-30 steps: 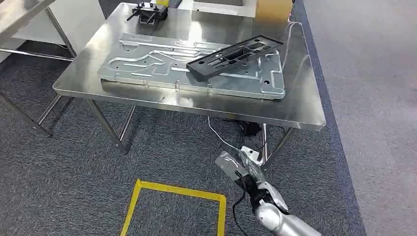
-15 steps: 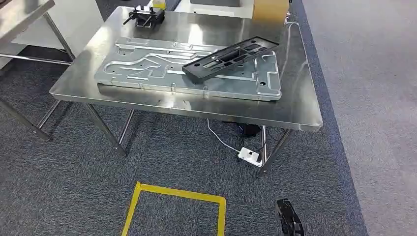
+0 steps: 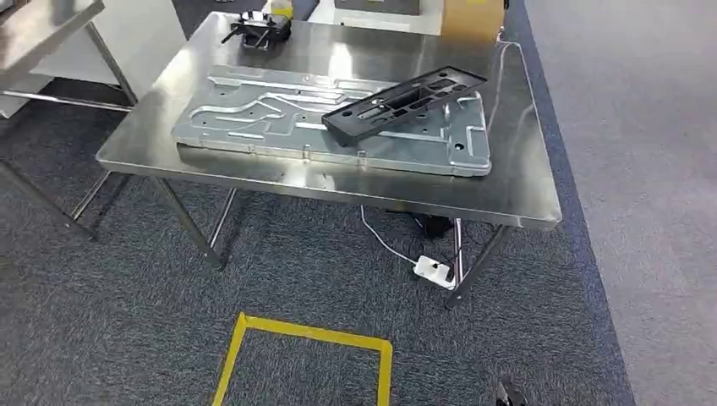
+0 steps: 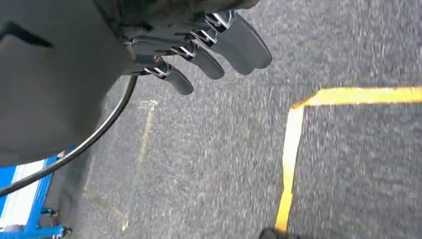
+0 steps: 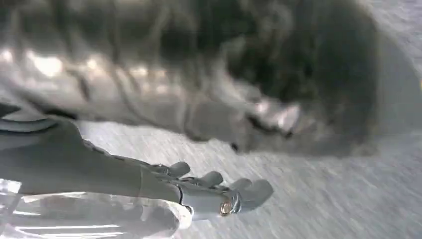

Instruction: Take the parts from the cabinet and place them on the table.

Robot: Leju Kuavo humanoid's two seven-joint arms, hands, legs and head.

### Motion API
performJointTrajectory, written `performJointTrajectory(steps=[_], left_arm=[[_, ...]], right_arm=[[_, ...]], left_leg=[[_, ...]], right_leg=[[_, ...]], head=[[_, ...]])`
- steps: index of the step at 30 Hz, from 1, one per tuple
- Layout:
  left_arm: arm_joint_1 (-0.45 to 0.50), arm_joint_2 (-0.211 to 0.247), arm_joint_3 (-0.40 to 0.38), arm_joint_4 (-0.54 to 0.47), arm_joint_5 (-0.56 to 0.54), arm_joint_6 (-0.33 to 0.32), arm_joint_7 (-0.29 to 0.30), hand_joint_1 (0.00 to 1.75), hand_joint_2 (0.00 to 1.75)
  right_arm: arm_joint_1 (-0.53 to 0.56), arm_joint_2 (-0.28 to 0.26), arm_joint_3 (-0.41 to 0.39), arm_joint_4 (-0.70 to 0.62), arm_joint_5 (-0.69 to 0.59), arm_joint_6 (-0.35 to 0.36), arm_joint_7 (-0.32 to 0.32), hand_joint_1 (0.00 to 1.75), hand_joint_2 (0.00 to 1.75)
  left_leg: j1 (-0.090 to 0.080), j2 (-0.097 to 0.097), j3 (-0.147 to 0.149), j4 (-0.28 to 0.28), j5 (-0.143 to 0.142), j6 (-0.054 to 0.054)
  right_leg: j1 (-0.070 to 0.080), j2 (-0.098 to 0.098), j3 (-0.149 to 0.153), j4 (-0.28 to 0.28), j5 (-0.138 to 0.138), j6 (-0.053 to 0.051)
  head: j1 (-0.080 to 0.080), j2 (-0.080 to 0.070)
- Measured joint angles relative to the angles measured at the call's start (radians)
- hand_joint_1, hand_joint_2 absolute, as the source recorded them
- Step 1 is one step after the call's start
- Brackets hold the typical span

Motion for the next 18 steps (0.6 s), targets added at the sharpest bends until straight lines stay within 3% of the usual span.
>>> performJointTrajectory(steps=[2,3,4,7,8,10,12,13,14,15,17,18], left_arm=[[0.002,0.005,0.000,-0.004,-0.009,0.000,0.004,0.00,0.00],[0.001,0.006,0.000,-0.007,-0.011,0.000,0.006,0.00,0.00],[0.002,0.007,0.000,-0.009,-0.015,0.000,0.006,0.00,0.00],[0.001,0.008,0.000,-0.016,-0.015,0.000,0.007,0.00,0.00],[0.001,0.011,0.000,-0.016,-0.015,0.000,0.007,0.00,0.00],[0.000,0.013,0.000,-0.020,-0.017,0.000,0.007,0.00,0.00],[0.000,0.013,0.000,-0.027,-0.019,0.000,0.008,0.00,0.00],[0.000,0.016,0.000,-0.030,-0.022,0.000,0.010,0.00,0.00],[0.001,0.022,0.000,-0.032,-0.025,0.000,0.013,0.00,0.00],[0.000,0.023,-0.001,-0.038,-0.026,0.000,0.015,0.00,0.00],[0.000,0.034,-0.004,-0.053,-0.027,0.000,0.019,0.00,0.00],[0.000,0.041,-0.007,-0.061,-0.027,0.000,0.021,0.00,0.00]], right_arm=[[0.000,0.010,-0.021,0.032,-0.031,0.023,0.042,0.00,0.00],[0.001,0.014,-0.031,0.047,-0.039,0.029,0.053,0.00,0.00],[0.001,0.017,-0.036,0.056,-0.041,0.032,0.059,0.00,0.00],[-0.005,0.027,-0.060,0.083,-0.042,0.037,0.065,0.00,0.00],[-0.010,0.036,-0.067,0.094,-0.042,0.038,0.073,0.00,0.00],[-0.013,0.042,-0.081,0.110,-0.042,0.039,0.085,0.00,0.00],[-0.013,0.044,-0.089,0.123,-0.050,0.041,0.095,0.00,0.00],[-0.014,0.047,-0.095,0.131,-0.052,0.042,0.099,0.00,0.00],[-0.015,0.058,-0.100,0.135,-0.052,0.045,0.099,0.00,0.00],[-0.016,0.058,-0.103,0.138,-0.052,0.050,0.102,0.00,0.00],[-0.018,0.066,-0.107,0.148,-0.052,0.058,0.103,0.00,0.00],[-0.020,0.068,-0.108,0.152,-0.052,0.061,0.104,0.00,0.00]], left_leg=[[-0.004,0.001,-0.005,0.003,0.000,0.000],[-0.006,0.001,-0.008,0.008,-0.001,0.000],[-0.006,-0.001,-0.010,0.013,-0.003,-0.003],[0.005,-0.006,-0.012,0.034,-0.017,-0.025],[0.002,-0.007,-0.017,0.036,-0.021,-0.034],[0.009,-0.007,-0.010,0.014,-0.008,-0.055],[0.013,-0.007,-0.014,0.006,0.000,-0.069],[0.008,-0.009,-0.012,0.004,-0.004,-0.074],[0.012,-0.004,-0.024,0.026,-0.030,-0.070],[0.007,-0.002,-0.048,0.081,-0.075,-0.069],[0.001,-0.002,-0.116,0.239,-0.164,-0.068],[0.000,-0.002,-0.135,0.293,-0.180,-0.069]], right_leg=[[0.005,0.000,-0.064,0.163,-0.068,-0.001],[0.006,0.000,-0.079,0.204,-0.073,-0.001],[0.006,0.000,-0.066,0.188,-0.056,-0.001],[0.000,-0.001,0.067,-0.046,0.045,-0.001],[0.010,0.006,0.087,-0.075,0.026,-0.003],[0.027,0.009,0.096,-0.102,0.040,-0.028],[0.033,0.009,0.091,-0.109,0.048,-0.042],[0.031,0.006,0.094,-0.128,0.060,-0.057],[0.024,0.001,0.094,-0.136,0.068,-0.063],[0.022,0.001,0.091,-0.141,0.074,-0.069],[0.025,-0.005,0.077,-0.139,0.082,-0.073],[0.026,-0.007,0.067,-0.132,0.085,-0.073]], head=[[0.002,0.000],[0.001,0.000],[0.001,0.000],[0.001,0.000],[0.002,0.000],[-0.005,0.000],[-0.006,0.000],[-0.005,0.000],[-0.005,0.000],[-0.016,0.000],[-0.022,0.000],[-0.022,0.000]])
